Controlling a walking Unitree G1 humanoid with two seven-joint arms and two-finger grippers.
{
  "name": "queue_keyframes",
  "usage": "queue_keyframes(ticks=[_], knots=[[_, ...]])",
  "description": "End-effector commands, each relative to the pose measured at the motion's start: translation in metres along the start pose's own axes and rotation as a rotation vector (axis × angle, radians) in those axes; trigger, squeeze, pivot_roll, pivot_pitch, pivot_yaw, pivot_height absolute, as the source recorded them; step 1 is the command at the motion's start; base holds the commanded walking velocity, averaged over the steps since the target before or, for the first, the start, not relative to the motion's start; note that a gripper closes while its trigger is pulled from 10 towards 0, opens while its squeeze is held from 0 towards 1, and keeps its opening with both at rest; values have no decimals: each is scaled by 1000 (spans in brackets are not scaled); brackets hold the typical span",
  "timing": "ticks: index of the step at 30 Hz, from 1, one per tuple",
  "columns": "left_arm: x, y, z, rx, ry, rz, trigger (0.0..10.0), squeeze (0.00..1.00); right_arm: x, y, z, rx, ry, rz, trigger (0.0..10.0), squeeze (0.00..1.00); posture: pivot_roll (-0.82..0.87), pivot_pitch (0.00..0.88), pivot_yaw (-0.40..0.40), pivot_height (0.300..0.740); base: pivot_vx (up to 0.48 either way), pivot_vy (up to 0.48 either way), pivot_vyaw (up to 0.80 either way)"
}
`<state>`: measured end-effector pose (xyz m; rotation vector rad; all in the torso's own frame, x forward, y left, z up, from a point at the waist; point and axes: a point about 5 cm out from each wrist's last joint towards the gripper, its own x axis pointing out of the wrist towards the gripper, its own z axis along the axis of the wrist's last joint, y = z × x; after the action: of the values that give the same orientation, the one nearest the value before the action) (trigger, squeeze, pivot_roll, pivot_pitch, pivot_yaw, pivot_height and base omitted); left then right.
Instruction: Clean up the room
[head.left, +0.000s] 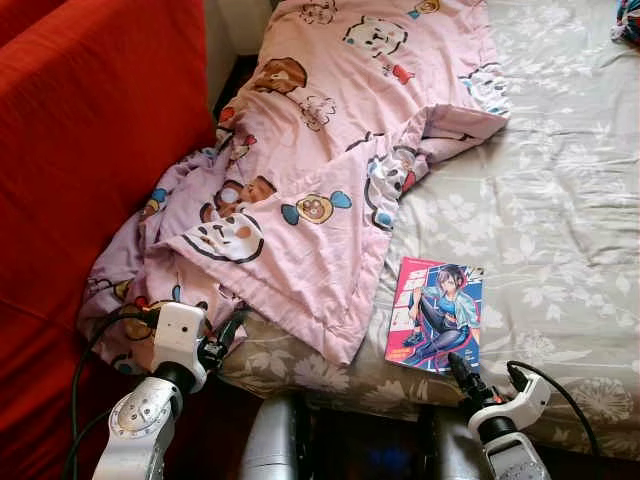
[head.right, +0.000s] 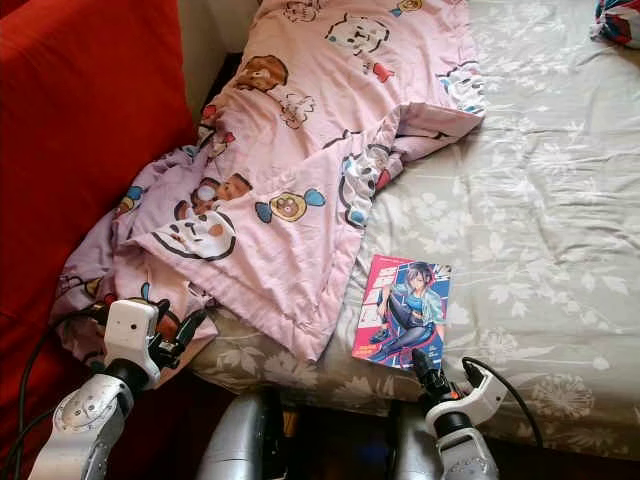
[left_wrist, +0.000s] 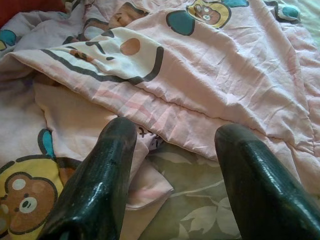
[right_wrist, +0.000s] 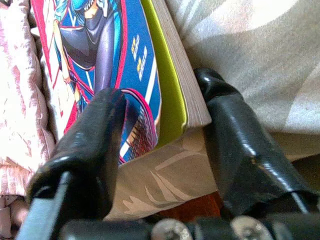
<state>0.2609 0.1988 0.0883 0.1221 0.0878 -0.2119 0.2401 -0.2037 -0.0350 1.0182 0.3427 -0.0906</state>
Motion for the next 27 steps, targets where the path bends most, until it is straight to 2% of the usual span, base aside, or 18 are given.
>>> queue_keyframes(ticks=[1, 14, 15, 16, 19, 22, 24, 26, 27], knots=[[-4, 2, -9, 10, 41, 9, 10000, 0, -7, -4, -31, 55, 99, -34, 0, 0, 159, 226, 167, 616, 0, 0, 0], [5, -1, -10, 1, 30, 13, 10000, 0, 1, 4, -21, 8, 15, -37, 0, 0, 131, 189, 144, 616, 0, 0, 0], [6, -1, -10, 0, 29, 15, 10000, 0, 1, 5, -20, -1, -7, -36, 0, 0, 126, 179, 138, 616, 0, 0, 0], [9, -2, -10, -6, 22, 21, 10000, 0, 0, 5, -18, -10, -72, -41, 0, 0, 115, 165, 128, 616, 0, 0, 0], [12, -2, -11, -10, 19, 25, 10000, 0, -1, 5, -17, -19, -106, -50, 0, 0, 108, 154, 122, 616, 0, 0, 0], [17, -3, -11, -19, 8, 34, 10000, 0, -4, 8, -14, -113, -179, -93, 0, 0, 81, 127, 104, 616, 0, 0, 0], [19, -4, -11, -22, 7, 36, 10000, 0, -3, 9, -12, -117, -194, -95, 0, 0, 78, 125, 102, 616, 0, 0, 0], [23, -6, -12, -30, 4, 39, 10000, 0, -3, 15, -8, -175, -238, -114, 0, 0, 62, 101, 86, 616, 0, 0, 0], [23, -6, -12, -30, 4, 39, 10000, 0, -3, 15, -8, -175, -238, -114, 0, 0, 62, 101, 86, 616, 0, 0, 0]])
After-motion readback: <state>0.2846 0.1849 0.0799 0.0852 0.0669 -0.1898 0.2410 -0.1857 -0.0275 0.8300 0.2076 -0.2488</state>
